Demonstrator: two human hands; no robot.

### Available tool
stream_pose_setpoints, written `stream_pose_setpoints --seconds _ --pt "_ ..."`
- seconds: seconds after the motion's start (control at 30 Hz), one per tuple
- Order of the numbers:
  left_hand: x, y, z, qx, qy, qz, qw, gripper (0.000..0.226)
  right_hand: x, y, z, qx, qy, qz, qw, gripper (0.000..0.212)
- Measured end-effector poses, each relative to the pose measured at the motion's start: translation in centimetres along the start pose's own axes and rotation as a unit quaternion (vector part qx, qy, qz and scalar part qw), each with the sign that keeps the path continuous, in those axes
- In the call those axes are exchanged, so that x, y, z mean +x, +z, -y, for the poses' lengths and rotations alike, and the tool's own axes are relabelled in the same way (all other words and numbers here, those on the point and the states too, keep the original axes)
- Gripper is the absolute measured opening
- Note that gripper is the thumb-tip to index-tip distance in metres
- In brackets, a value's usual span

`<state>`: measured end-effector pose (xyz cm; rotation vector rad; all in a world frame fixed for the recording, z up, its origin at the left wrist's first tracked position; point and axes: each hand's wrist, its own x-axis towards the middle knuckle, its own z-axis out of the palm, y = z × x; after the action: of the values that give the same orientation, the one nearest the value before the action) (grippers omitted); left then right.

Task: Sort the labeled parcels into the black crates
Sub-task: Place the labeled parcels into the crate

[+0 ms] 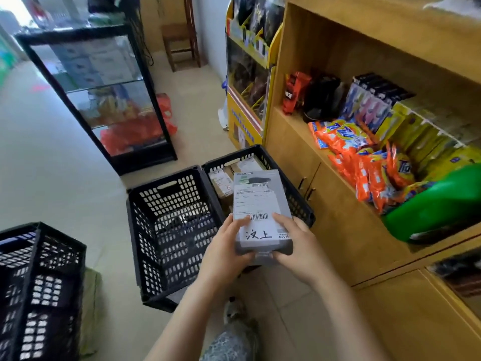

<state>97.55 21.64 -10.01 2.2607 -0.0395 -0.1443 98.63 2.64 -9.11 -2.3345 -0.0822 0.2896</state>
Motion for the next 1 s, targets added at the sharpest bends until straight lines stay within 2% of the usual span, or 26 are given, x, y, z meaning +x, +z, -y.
stream_pose_setpoints --seconds 0.27,0.47,0.77,1.0 --pt "10.3 -0.8 0.6 -0.005 -0.029 0.014 0.999 0.070 10.6 -1.6 0.3 0.007 0.016 0.018 1.000 0.076" --pt "14.5 0.5 2.1 0.002 -0.048 0.031 0.998 0.072 15.0 -1.2 -1.6 -0.003 0.036 0.048 0.998 0.076" --pt "18.1 7.7 6.6 -0.012 -0.137 0.012 0.990 0.074 21.2 1.1 -9.0 -0.024 0.030 0.147 0.988 0.075" --pt "19.8 15.2 10.4 -0.037 -0.218 -0.031 0.975 0.072 25.5 4.7 -16.8 -0.036 0.014 0.216 0.976 0.077"
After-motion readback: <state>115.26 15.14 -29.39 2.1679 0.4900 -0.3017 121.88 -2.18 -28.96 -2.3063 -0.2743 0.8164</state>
